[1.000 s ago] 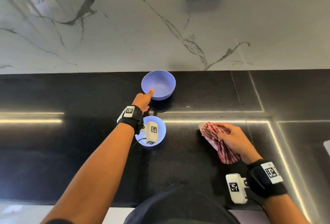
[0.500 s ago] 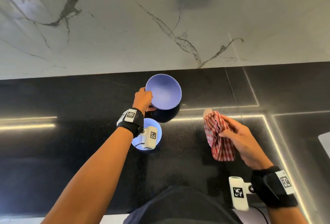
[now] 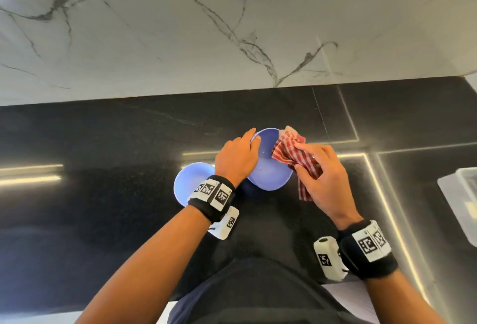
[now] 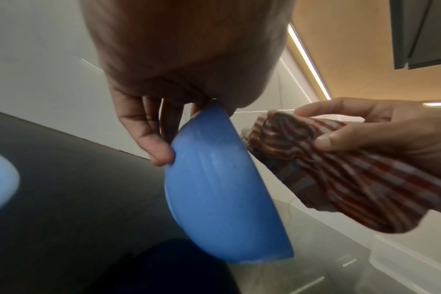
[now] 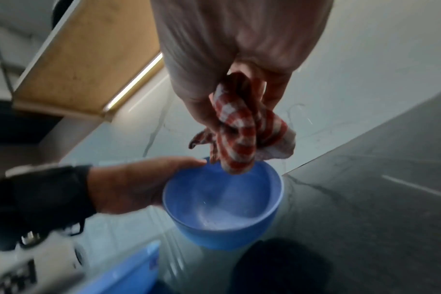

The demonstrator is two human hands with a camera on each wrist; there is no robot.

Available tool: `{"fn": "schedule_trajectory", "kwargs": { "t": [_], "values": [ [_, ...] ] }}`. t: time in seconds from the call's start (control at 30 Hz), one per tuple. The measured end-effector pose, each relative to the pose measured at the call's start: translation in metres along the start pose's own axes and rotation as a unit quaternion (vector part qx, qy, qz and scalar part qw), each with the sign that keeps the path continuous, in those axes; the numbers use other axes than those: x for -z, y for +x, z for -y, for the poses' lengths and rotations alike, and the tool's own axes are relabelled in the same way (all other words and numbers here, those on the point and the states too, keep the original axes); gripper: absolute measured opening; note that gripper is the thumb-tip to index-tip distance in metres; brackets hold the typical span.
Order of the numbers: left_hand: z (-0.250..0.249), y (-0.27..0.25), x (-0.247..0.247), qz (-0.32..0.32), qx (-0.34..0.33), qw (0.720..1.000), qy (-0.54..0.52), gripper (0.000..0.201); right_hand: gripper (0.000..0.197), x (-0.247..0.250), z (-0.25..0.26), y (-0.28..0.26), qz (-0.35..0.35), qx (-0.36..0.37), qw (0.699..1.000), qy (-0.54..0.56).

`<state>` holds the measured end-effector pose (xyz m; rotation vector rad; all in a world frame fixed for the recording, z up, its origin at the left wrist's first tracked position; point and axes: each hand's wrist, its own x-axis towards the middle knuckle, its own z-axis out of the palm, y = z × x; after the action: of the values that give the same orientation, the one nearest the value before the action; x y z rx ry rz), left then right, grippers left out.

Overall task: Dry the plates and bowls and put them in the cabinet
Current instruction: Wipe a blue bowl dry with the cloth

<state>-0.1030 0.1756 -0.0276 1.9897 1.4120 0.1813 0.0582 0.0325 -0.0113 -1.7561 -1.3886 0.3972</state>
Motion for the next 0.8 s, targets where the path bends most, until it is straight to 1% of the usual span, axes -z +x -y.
{"fn": "schedule_trajectory", "kwargs": {
  "t": [0.17,0.27,0.33,0.43,0.53,0.63,0.73,0.8],
  "values": [
    [0.001,-0.004,-0.016,0.016,-0.051,0.998,-0.026,0.044,0.050,-0.009,-0.016,-0.001,0.013,0.091,0.987,-0.136],
    [-0.002,-0.008,-0.020,0.047,-0.046,0.996,-0.055,0.041,0.052,-0.023,-0.030,0.001,0.053,0.105,0.974,-0.192],
    [-0.005,-0.011,-0.022,0.060,-0.042,0.995,-0.067,0.041,0.053,-0.032,-0.037,0.000,0.088,0.084,0.969,-0.216],
    [-0.007,-0.015,-0.025,0.063,-0.062,0.993,-0.075,0.039,0.056,-0.044,-0.044,-0.003,0.120,0.050,0.965,-0.228],
    [-0.008,-0.016,-0.029,0.055,-0.076,0.992,-0.088,0.040,0.049,-0.051,-0.047,-0.005,0.132,0.021,0.964,-0.230],
    [-0.006,-0.017,-0.032,0.045,-0.087,0.989,-0.112,0.039,0.040,-0.054,-0.040,-0.003,0.160,-0.036,0.959,-0.232],
    [-0.001,-0.017,-0.036,0.031,-0.089,0.987,-0.134,0.039,0.035,-0.056,-0.027,0.001,0.199,-0.102,0.952,-0.208],
    [0.002,-0.017,-0.038,0.021,-0.088,0.985,-0.144,0.039,0.031,-0.057,-0.020,0.002,0.222,-0.140,0.953,-0.151]
  ]
}}
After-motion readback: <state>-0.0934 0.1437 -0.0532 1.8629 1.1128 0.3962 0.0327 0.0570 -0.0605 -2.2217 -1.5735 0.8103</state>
